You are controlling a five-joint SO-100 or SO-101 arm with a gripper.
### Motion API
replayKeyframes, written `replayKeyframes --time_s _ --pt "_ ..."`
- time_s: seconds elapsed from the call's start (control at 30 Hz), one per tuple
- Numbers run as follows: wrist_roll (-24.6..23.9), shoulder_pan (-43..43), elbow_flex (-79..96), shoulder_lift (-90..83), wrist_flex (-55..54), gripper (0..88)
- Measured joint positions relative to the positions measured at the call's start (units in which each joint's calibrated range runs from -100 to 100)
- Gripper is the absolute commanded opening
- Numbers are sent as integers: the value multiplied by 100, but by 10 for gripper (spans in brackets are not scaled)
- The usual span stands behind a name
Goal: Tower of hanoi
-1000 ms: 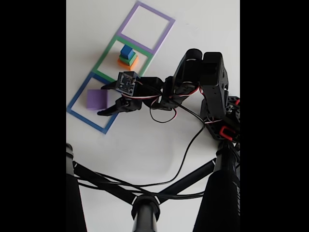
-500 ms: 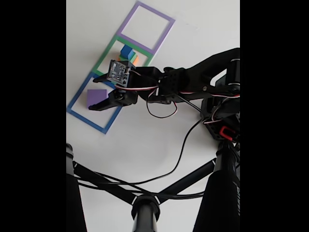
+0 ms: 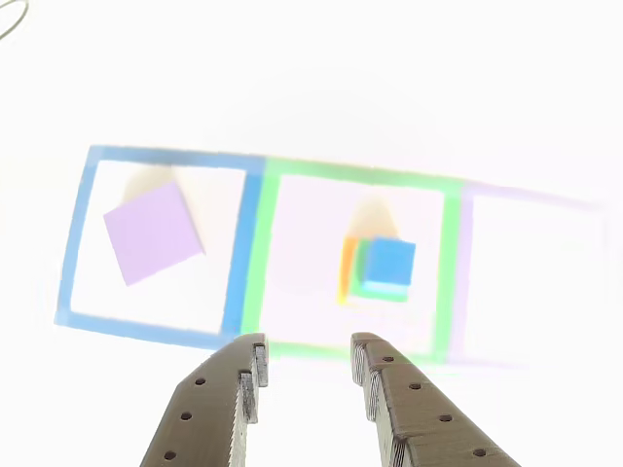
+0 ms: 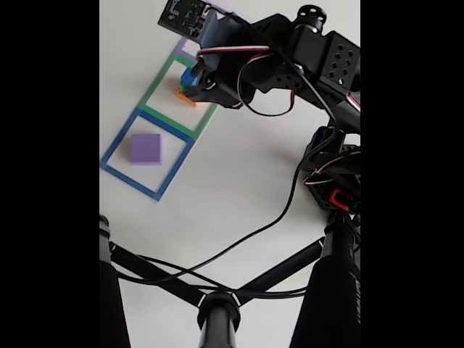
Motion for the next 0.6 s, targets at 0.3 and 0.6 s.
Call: replayKeyframes --time_s 0.3,0.6 --pt "-20 884 -2150 59 1918 63" --pt "0 1302 -1984 0 2063 141"
